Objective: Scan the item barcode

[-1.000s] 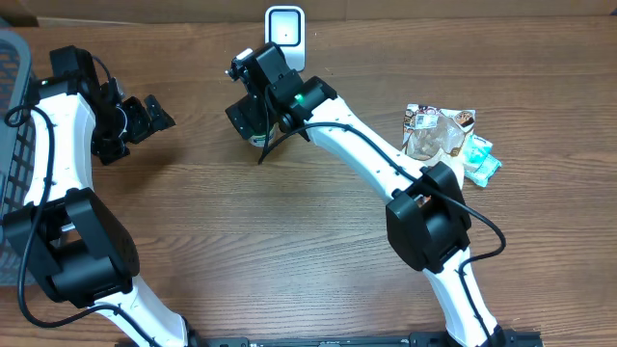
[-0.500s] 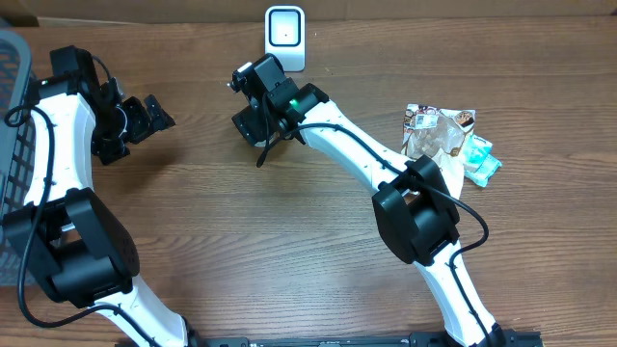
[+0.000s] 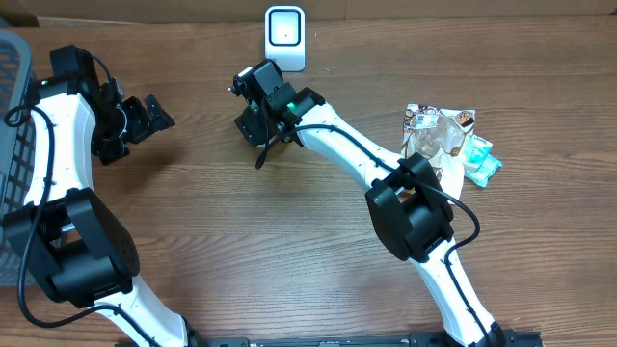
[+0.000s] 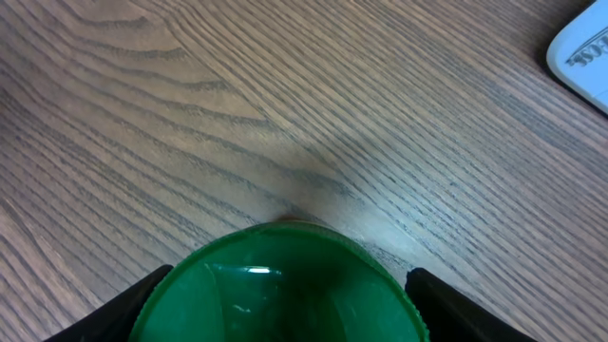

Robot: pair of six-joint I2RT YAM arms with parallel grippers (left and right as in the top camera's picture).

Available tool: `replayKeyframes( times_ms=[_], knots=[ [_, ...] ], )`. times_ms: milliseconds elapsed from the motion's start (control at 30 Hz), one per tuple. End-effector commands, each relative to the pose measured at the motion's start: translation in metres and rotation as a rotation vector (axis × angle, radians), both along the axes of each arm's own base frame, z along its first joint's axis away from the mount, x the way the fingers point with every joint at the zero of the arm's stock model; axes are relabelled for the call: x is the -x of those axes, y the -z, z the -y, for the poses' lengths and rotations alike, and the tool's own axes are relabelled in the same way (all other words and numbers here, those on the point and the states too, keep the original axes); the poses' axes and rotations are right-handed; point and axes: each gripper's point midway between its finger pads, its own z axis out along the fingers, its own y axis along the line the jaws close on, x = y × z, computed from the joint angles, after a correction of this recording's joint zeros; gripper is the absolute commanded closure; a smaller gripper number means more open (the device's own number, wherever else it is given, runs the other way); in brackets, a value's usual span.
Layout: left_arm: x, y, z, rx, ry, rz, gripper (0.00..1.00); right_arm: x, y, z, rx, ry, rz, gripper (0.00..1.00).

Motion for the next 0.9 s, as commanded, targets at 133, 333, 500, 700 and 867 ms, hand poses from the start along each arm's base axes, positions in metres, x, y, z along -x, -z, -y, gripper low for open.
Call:
replayKeyframes(
  times_ms=[133, 333, 500, 700, 867],
  knots=[
    [-0.003, -0.014, -0.004, -0.032, 0.01, 0.034, 0.0, -0.003, -0.019, -0.009, -0.057, -0.019, 0.014, 0.5],
    [-0.003, -0.014, -0.004, -0.032, 0.01, 0.034, 0.0, 0.007, -0.057, -0.016, -0.142, -0.047, 0.003, 0.5],
    [-0.003, -0.014, -0.004, -0.032, 0.01, 0.034, 0.0, 0.044, -0.147, -0.012, -0.369, -0.144, -0.106, 0.53],
    [-0.003, -0.014, -0.004, -0.032, 0.01, 0.034, 0.01, 0.106, -0.297, 0.042, -0.853, -0.514, -0.281, 0.54],
    [-0.003, -0.014, -0.004, -0.032, 0.01, 0.034, 0.0, 0.127, -0.352, 0.099, -1.075, -0.722, -0.357, 0.54]
  ],
)
